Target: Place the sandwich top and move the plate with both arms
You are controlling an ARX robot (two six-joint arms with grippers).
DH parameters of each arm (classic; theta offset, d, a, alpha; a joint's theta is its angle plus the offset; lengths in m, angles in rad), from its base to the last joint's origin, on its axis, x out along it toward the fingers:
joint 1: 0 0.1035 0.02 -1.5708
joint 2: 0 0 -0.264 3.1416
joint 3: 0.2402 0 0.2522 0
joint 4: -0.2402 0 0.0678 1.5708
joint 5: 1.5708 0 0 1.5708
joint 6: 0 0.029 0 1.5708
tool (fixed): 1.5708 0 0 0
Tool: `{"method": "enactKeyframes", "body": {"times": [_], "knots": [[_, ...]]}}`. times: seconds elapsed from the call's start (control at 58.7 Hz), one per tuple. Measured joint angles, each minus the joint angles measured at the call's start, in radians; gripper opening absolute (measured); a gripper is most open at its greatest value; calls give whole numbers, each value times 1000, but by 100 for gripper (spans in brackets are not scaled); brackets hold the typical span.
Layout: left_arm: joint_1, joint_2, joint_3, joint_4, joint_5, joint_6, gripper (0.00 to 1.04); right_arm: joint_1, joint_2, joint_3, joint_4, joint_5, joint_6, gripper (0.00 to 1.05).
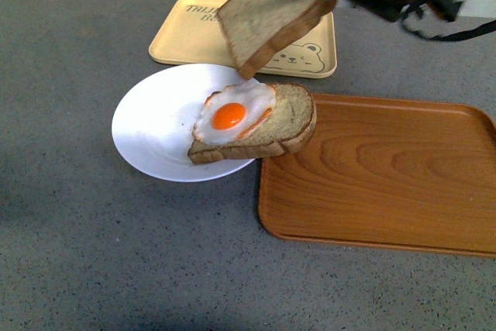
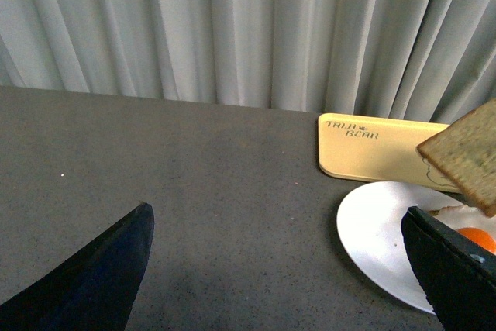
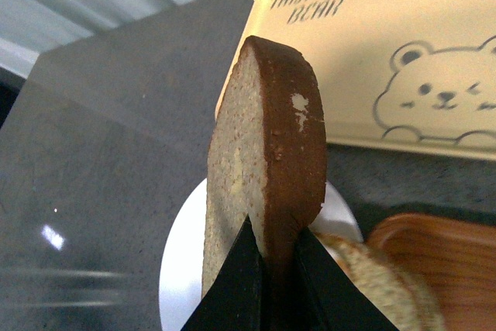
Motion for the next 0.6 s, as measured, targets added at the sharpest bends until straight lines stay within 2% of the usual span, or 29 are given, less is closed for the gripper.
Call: {"method": "enactKeyframes", "body": {"times": [0.187, 0.375, 0.596], "knots": [[0, 0, 0, 0, 0, 0, 96, 95, 47, 4, 18, 94, 54, 3], [0, 0, 0, 0, 0, 0, 96, 108, 46, -42, 6, 159, 80, 3], [0, 0, 0, 0, 0, 0, 96, 116, 35, -109, -3, 189, 96, 3]]}}
